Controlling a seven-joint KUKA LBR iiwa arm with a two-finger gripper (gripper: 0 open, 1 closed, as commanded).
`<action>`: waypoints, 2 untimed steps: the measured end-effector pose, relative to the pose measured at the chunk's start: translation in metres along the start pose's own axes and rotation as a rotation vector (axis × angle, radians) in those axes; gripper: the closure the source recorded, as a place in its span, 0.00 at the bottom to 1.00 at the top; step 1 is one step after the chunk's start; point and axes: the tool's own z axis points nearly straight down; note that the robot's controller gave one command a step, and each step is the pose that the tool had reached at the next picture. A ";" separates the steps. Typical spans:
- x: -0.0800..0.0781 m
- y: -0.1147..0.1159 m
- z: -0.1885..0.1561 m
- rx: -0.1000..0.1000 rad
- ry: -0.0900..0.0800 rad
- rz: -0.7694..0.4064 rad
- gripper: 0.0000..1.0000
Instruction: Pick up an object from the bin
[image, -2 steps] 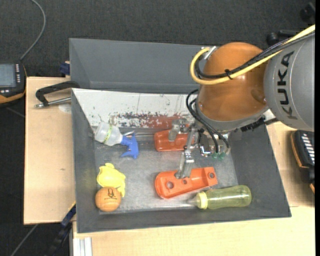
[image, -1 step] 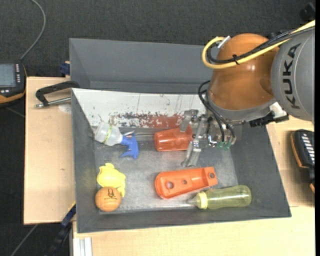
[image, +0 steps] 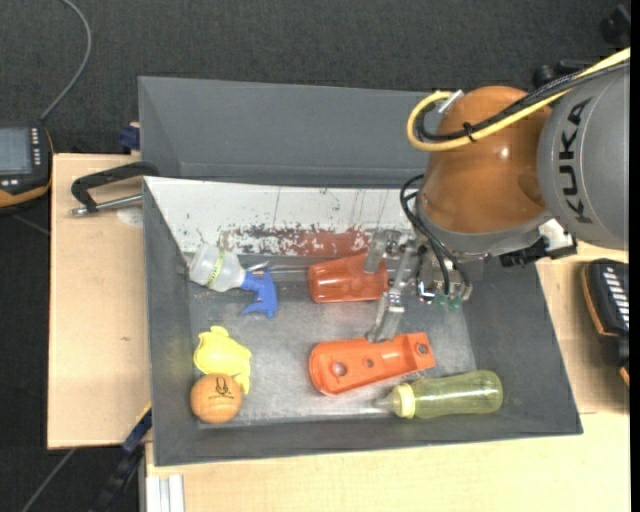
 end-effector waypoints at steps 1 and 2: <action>0.007 -0.012 0.045 -0.001 -0.004 -0.230 0.00; 0.020 -0.063 0.068 -0.001 -0.001 -0.219 0.00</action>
Offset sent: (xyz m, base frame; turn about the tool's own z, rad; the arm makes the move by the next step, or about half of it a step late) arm -0.0317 -0.0651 -0.0727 -0.2180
